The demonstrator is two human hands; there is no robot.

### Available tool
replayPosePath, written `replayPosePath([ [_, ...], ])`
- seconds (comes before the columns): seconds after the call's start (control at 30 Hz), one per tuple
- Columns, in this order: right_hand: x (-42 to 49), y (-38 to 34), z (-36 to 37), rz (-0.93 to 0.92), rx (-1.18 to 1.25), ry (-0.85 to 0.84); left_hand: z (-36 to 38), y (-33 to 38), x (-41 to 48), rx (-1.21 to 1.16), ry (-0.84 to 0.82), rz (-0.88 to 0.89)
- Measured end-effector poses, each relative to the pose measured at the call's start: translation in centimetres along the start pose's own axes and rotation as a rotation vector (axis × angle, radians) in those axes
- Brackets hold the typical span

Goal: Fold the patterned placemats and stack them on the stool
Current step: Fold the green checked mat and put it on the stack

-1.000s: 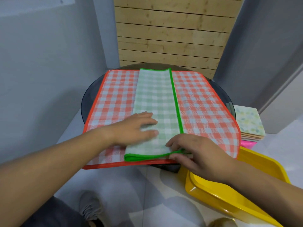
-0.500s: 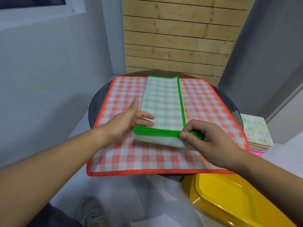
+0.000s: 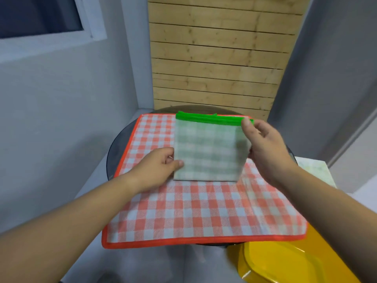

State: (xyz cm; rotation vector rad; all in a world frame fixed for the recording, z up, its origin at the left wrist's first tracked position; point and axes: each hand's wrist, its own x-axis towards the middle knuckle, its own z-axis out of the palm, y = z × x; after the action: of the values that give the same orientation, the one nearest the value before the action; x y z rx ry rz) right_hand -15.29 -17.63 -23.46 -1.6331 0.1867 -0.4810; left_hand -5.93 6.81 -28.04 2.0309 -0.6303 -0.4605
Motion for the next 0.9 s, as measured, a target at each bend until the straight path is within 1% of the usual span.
replayPosePath([
  [0.03,0.0,0.8,0.0,0.068,0.020,-0.033,0.1,0.2,0.2,-0.029,0.008,-0.021],
  [0.07,-0.1,1.6,-0.1,0.125,-0.021,-0.059,0.2,0.2,0.6,-0.054,0.017,-0.039],
  [0.17,-0.7,3.6,-0.3,0.226,-0.269,-0.124,0.5,0.1,1.2,-0.089,0.027,-0.110],
  [0.27,-1.4,4.3,-0.2,0.234,-0.526,-0.159,0.6,0.2,1.2,-0.148,0.009,-0.178],
  [0.3,-1.6,4.2,-0.1,0.226,-0.572,-0.161,0.7,0.3,1.1,-0.157,0.002,-0.196],
  [0.4,-2.3,4.5,-0.3,0.194,-0.646,-0.155,1.1,0.7,0.6,-0.166,-0.028,-0.245],
  [0.47,-2.8,4.8,-0.4,0.187,-0.662,-0.191,1.4,0.9,0.3,-0.150,-0.018,-0.271],
  [0.53,-3.4,5.0,-0.3,0.198,-0.731,-0.245,1.8,1.1,0.1,-0.051,0.057,-0.260],
  [0.63,-4.1,5.3,0.0,0.108,-0.947,-0.266,2.8,1.1,-0.2,0.113,0.175,-0.173],
  [0.73,-4.5,5.7,0.5,0.090,-1.051,-0.260,4.2,0.9,-0.7,0.315,0.185,-0.076],
  [0.83,-4.6,6.1,1.3,0.128,-1.117,-0.223,5.5,1.1,-1.4,0.473,0.169,-0.059],
  [0.9,-4.8,6.5,1.7,0.122,-1.188,-0.196,6.3,1.1,-1.5,0.558,0.151,-0.065],
])
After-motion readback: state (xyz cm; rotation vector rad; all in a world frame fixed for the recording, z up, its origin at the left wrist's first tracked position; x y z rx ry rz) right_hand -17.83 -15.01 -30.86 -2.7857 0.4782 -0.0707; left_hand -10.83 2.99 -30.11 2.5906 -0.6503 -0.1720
